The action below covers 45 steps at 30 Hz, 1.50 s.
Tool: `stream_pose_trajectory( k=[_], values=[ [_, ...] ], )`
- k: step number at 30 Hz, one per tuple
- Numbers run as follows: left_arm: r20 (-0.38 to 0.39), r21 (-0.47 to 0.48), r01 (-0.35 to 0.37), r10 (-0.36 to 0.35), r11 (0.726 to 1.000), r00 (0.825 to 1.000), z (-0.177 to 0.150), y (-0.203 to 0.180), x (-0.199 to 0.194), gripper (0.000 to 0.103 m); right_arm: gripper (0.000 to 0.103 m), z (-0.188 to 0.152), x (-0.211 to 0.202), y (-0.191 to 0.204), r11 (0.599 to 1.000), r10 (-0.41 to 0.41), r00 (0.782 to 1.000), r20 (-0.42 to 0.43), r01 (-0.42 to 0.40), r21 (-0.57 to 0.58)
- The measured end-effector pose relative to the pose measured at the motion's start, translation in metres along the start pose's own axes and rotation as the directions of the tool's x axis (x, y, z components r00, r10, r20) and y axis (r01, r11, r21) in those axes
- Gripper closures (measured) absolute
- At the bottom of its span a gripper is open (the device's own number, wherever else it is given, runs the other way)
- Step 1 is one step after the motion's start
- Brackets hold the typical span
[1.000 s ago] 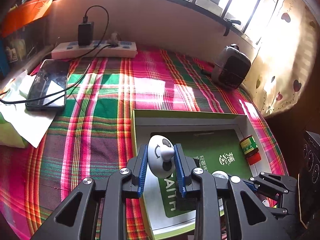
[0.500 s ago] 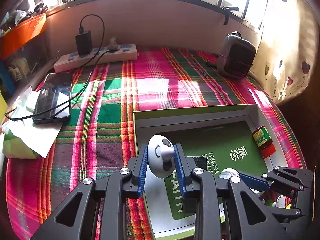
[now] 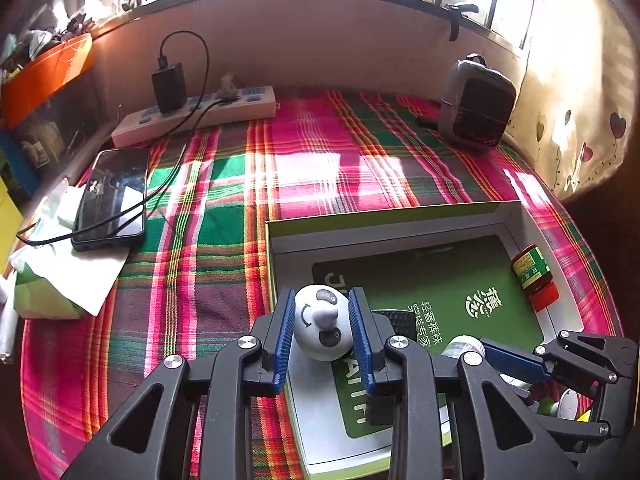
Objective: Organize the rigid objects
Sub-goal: 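Open both tools to release the mouse and cap inside the tray, then move the right tool to the green tape roll while the left tool approaches the silver bar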
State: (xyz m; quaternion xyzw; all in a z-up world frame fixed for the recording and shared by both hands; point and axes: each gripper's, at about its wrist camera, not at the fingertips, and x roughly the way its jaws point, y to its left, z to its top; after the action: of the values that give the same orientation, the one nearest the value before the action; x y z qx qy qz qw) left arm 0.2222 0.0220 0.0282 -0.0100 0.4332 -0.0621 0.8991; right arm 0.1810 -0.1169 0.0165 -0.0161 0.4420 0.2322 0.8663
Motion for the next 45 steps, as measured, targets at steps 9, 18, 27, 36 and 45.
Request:
stream_pose_trajectory(
  k=[9,18,27,36,45],
  values=[
    [-0.006,-0.036,0.028,-0.028,0.999,1.000,-0.002,0.002,-0.004,0.073,0.070,-0.001,-0.004,-0.001,1.000,0.000,1.000,0.010,0.000,0.006],
    [0.051,-0.055,0.056,-0.054,0.997,0.997,-0.008,0.000,-0.033,0.066,0.053,-0.006,-0.020,0.000,1.000,0.002,0.999,0.045,-0.003,0.015],
    [0.084,-0.052,0.059,-0.055,0.997,0.995,-0.032,-0.001,-0.070,0.063,0.053,-0.018,-0.052,-0.004,0.999,-0.025,0.995,0.092,0.021,0.042],
    [0.095,-0.089,0.089,-0.081,0.992,0.992,-0.066,0.000,-0.092,0.061,0.053,-0.038,-0.085,-0.010,0.997,-0.068,0.988,0.142,0.060,0.058],
    [0.082,-0.082,0.117,-0.111,0.990,0.990,-0.100,-0.003,-0.103,0.060,0.051,-0.071,-0.105,-0.036,0.986,-0.134,0.980,0.149,0.117,0.118]
  ],
)
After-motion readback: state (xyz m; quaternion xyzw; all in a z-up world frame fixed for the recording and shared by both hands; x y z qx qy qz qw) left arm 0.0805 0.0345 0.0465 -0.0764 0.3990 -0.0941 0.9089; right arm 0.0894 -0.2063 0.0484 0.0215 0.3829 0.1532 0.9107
